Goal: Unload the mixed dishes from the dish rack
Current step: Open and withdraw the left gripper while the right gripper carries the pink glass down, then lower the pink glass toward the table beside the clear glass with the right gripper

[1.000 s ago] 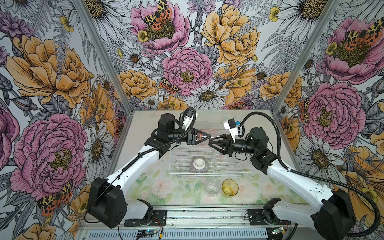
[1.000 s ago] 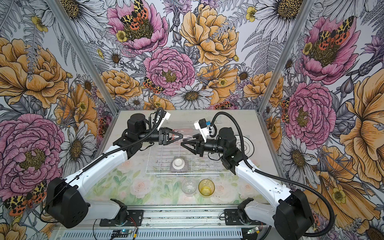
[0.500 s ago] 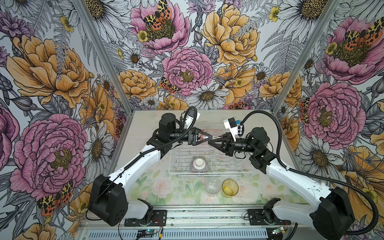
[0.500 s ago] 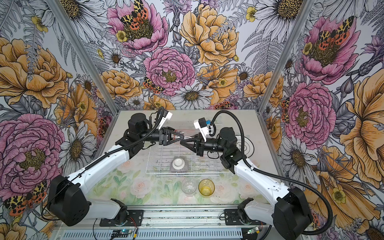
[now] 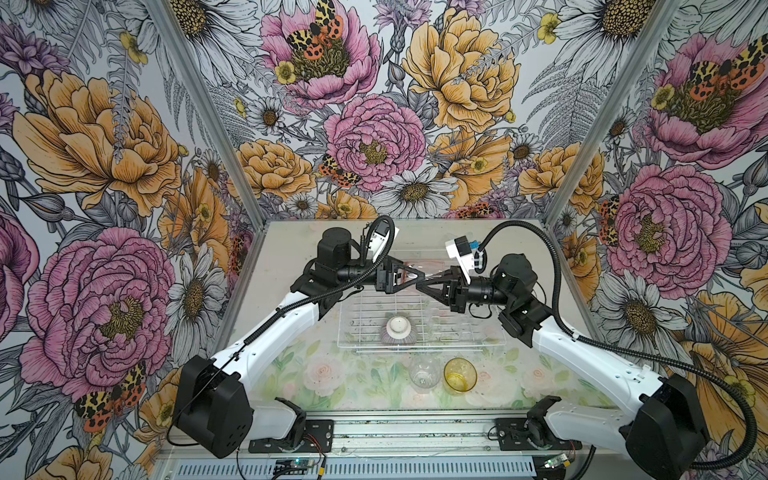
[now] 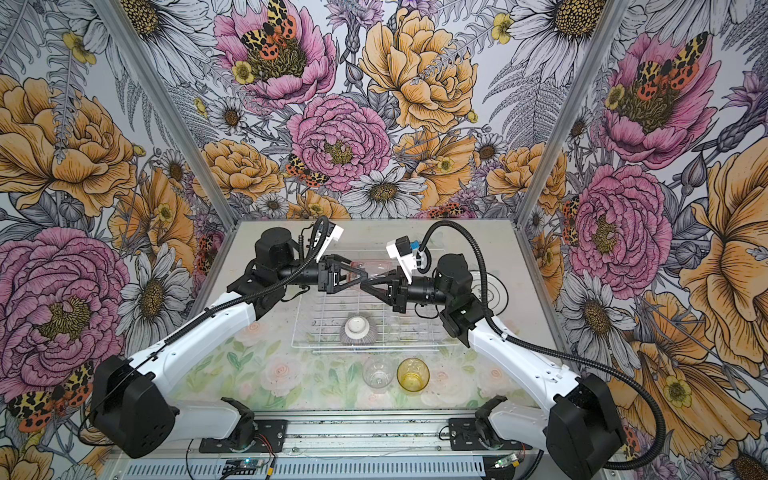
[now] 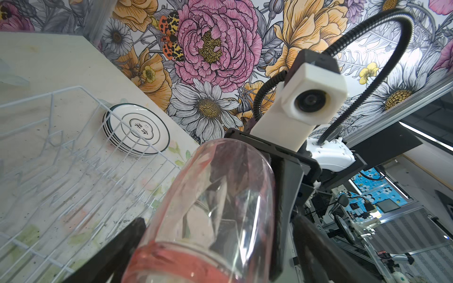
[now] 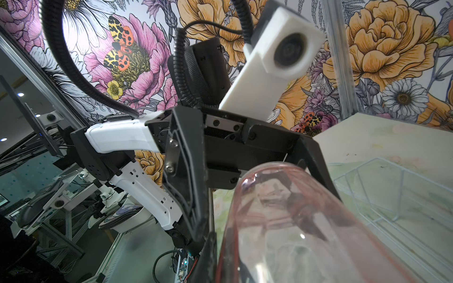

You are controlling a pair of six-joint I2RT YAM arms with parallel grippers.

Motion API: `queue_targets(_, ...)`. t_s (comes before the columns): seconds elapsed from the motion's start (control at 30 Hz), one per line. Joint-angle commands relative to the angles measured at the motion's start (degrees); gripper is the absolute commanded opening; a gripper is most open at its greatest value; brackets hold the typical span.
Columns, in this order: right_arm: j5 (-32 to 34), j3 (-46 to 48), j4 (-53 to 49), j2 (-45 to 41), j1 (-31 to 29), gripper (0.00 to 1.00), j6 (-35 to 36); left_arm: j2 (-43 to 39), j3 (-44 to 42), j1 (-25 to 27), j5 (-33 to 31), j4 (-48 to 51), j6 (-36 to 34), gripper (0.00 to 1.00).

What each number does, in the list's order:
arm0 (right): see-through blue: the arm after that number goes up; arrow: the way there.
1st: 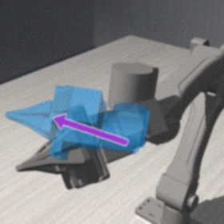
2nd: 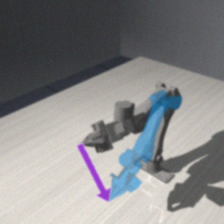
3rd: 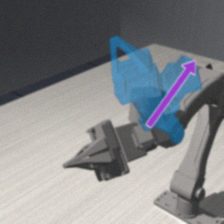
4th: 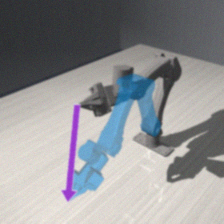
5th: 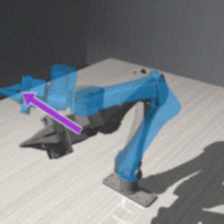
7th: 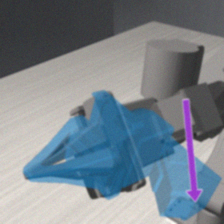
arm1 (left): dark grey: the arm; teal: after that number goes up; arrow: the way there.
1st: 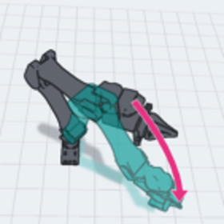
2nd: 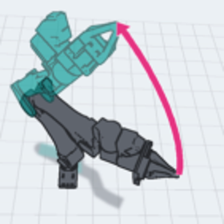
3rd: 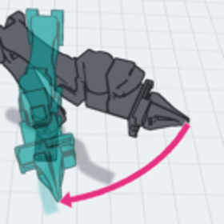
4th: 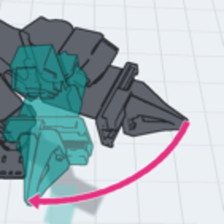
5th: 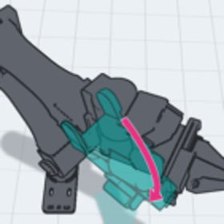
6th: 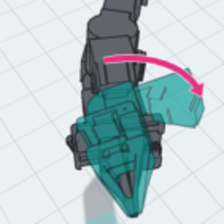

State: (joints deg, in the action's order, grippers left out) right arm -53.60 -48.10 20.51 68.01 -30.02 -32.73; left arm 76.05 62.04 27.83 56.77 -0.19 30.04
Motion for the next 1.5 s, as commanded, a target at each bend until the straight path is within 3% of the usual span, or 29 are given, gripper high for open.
queue_targets(0.0, 2.4, -2.7, -3.4, -0.3, 0.2, 0.00, 2.2, -3.2, -0.6, -1.0, -2.6, 0.8, -1.9, 0.99)
queue_targets(0.17, 3.5, -4.3, -8.2, -0.5, 0.0, 0.00, 4.6, -5.9, -0.4, -2.6, -4.4, 3.1, -2.9, 0.99)
queue_targets(0.3, 8.1, -8.8, -22.8, -1.3, -2.0, 0.00, 12.9, -9.3, 3.1, -4.5, -16.9, 18.4, -10.2, 0.99)
queue_targets(0.43, 11.7, -12.1, -32.2, -2.6, -4.6, 0.00, 17.7, -12.3, 4.3, -6.6, -26.4, 25.9, -13.1, 0.99)
queue_targets(0.7, 32.8, -23.0, -56.6, 0.5, -21.6, 0.00, 29.6, -12.9, 5.0, -9.5, -38.3, 35.8, -16.6, 0.99)
queue_targets(0.8, 40.6, -26.9, -63.2, 4.2, -28.3, 0.00, 32.1, -12.6, 4.6, -10.1, -38.6, 36.2, -16.8, 0.99)
queue_targets(0.9, 43.7, -29.2, -67.1, 8.1, -33.2, 0.00, 33.3, -12.5, 4.6, -10.7, -38.3, 36.2, -17.0, 0.99)
queue_targets(1.2, 45.3, -30.9, -70.6, 17.9, -40.8, 0.00, 35.3, -12.2, 4.6, -12.3, -36.8, 36.2, -17.4, 0.99)
queue_targets(1.47, 46.6, -34.6, -72.9, 26.3, -43.9, 0.00, 37.1, -11.2, 4.8, -12.4, -35.9, 36.1, -17.8, 0.99)
